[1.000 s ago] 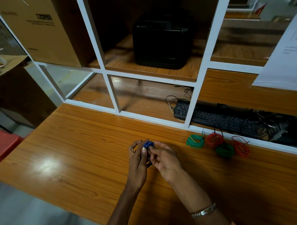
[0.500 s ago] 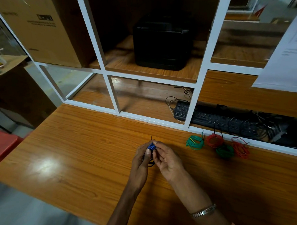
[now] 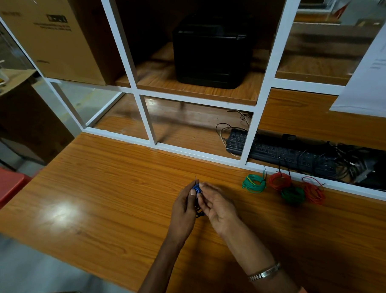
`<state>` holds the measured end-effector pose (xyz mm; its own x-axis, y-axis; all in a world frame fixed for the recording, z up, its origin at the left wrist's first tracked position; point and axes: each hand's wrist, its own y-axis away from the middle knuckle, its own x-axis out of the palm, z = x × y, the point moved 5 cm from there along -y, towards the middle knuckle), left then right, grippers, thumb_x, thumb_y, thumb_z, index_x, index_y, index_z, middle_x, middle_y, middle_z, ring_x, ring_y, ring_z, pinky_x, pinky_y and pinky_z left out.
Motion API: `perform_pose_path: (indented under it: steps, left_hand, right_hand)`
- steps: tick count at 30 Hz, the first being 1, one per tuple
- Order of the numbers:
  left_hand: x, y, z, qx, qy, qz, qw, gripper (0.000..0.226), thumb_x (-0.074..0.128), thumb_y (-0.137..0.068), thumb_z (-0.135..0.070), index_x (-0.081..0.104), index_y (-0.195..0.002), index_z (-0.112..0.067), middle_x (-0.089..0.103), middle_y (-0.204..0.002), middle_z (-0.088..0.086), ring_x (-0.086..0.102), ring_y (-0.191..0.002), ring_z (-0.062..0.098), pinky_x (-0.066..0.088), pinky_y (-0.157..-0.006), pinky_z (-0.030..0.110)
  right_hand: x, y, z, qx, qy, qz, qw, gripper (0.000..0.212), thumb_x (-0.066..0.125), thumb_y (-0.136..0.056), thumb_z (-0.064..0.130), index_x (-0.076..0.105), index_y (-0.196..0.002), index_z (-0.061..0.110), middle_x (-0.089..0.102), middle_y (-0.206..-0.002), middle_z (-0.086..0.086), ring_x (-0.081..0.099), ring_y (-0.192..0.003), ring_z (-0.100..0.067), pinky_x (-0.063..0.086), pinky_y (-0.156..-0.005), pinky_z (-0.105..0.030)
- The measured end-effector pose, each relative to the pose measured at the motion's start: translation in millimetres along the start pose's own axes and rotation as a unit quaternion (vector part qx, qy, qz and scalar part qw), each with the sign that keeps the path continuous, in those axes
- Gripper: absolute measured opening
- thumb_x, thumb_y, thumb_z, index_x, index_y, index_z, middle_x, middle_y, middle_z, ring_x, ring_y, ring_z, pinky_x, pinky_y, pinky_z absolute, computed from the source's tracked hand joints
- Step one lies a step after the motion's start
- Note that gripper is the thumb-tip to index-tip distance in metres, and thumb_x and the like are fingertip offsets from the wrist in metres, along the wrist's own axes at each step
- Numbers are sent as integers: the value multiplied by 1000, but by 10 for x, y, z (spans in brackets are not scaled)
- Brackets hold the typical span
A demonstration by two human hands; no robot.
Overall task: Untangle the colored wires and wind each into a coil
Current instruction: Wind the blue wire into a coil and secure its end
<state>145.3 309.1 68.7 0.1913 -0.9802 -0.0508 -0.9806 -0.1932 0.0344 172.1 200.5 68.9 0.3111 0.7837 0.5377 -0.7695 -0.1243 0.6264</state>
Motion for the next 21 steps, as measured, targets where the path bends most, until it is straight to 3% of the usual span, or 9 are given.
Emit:
perform_pose_path:
  steps: [4, 7, 10, 12, 15, 21]
  left_hand:
    - [-50, 9, 97, -9, 4, -54, 998, 31, 44, -113, -16, 70, -127, -24, 79, -113, -2, 73, -108, 16, 58, -91, 35]
    - [-67, 24, 208, -19, 14, -64, 998, 30, 45, -112, -20, 72, -126, -22, 79, -110, 3, 74, -106, 24, 59, -91, 44]
    - [-48, 52, 198, -32, 23, -65, 997, 30, 45, -113, -20, 72, -124, -24, 80, -105, 5, 75, -101, 24, 59, -83, 39]
    - [-49, 63, 197, -36, 29, -62, 997, 30, 44, -113, -21, 73, -123, -22, 79, -105, 6, 75, -102, 26, 60, -83, 38]
    - [-51, 74, 220, -34, 28, -46, 998, 31, 44, -113, -25, 72, -125, -18, 79, -107, 8, 75, -102, 31, 59, -87, 50]
    - [-88, 92, 214, -30, 19, -66, 997, 28, 47, -112, -21, 73, -121, -18, 80, -101, 5, 77, -94, 22, 63, -74, 35]
  right_hand:
    - [50, 42, 22, 5, 72, 34, 997, 22, 68, -95, 5, 65, -117, 7, 75, -110, -20, 77, -91, -23, 61, -71, -28]
    - [56, 73, 32, -45, 182, 47, 981, 44, 80, -84, 4, 59, -121, 13, 75, -107, -15, 76, -92, -21, 62, -77, -32]
    - [23, 71, 45, -92, 271, 13, 958, 50, 87, -78, 6, 56, -117, 17, 74, -94, -6, 72, -75, -16, 63, -81, -40]
    - [29, 70, 73, -112, 298, 16, 948, 46, 81, -83, 5, 53, -117, 18, 74, -90, -8, 71, -66, -15, 62, -67, -38]
    - [36, 58, 140, -154, 379, 28, 912, 27, 61, -92, 1, 52, -111, 18, 76, -92, -13, 76, -66, -21, 53, -52, -31]
    - [15, 60, 140, -211, 487, 31, 847, 21, 67, -94, 12, 54, -103, 25, 76, -90, -1, 76, -69, -11, 65, -63, -44]
